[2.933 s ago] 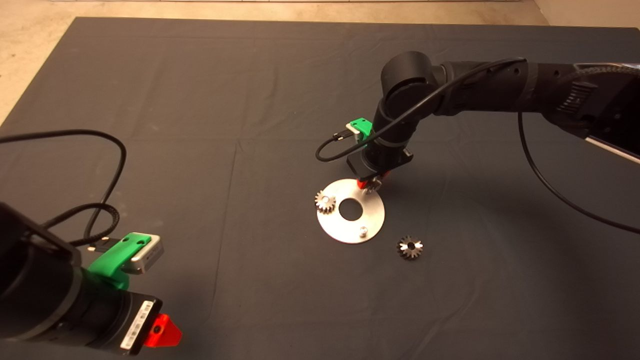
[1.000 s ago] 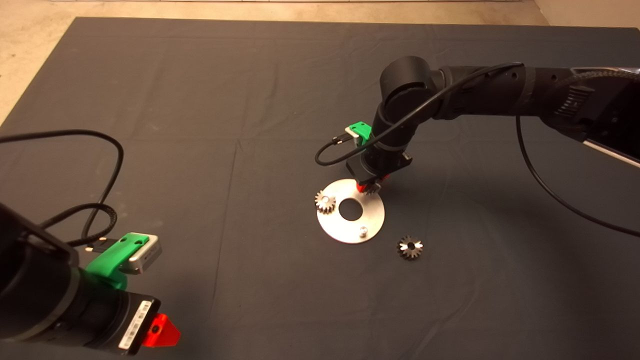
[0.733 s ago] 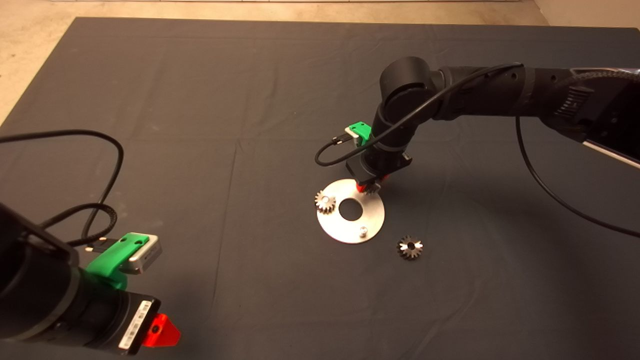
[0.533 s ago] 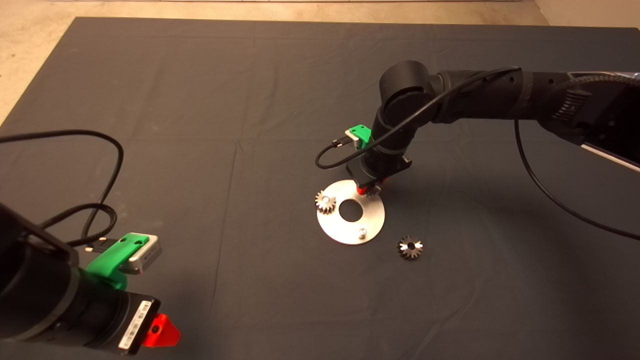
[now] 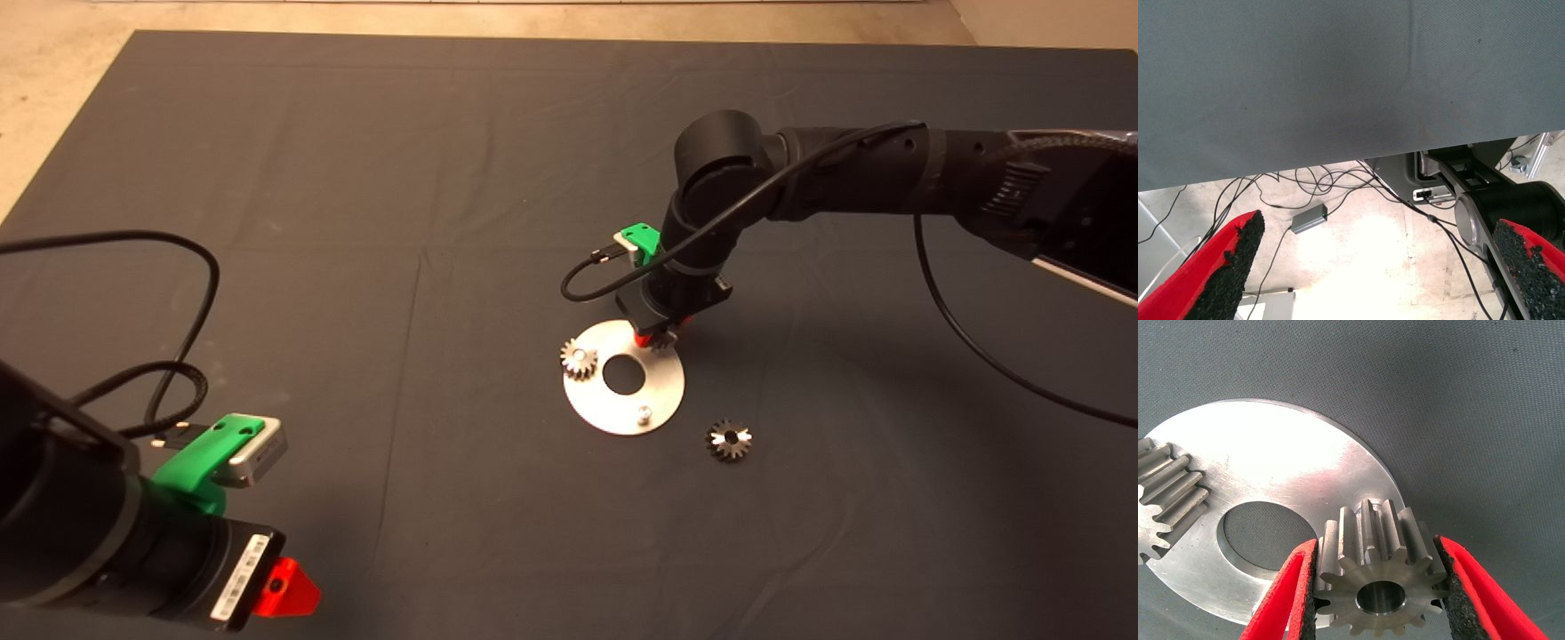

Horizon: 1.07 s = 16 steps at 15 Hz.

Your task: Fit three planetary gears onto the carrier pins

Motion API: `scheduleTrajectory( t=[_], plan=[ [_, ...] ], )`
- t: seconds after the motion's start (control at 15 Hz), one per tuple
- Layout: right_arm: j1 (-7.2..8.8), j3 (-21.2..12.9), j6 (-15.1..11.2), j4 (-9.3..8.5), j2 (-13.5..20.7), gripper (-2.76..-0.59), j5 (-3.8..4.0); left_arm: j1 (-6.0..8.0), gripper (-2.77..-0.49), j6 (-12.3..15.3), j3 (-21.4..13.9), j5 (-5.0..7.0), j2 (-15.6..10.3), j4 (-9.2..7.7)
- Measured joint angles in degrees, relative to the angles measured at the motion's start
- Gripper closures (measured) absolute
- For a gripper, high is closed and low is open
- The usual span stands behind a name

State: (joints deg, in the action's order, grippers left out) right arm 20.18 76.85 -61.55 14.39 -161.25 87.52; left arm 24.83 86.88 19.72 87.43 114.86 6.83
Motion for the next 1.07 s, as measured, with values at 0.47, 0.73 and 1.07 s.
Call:
scheduleTrajectory(
  t=[0.47,0.73,1.07],
  plan=[
    [-0.02,0.11,-0.02,0.02,0.0,-1.12,0.0,0.0,-2.48,0.0,0.0,0.02,-0.48,-0.18],
    [-0.02,0.11,-0.02,0.0,0.0,-1.17,0.11,0.0,-2.48,0.0,0.0,0.0,-0.63,-0.41],
    [0.0,0.11,-0.02,-0.03,0.0,-1.3,0.13,0.28,-2.48,0.0,0.0,0.02,-0.76,-0.66]
  ],
)
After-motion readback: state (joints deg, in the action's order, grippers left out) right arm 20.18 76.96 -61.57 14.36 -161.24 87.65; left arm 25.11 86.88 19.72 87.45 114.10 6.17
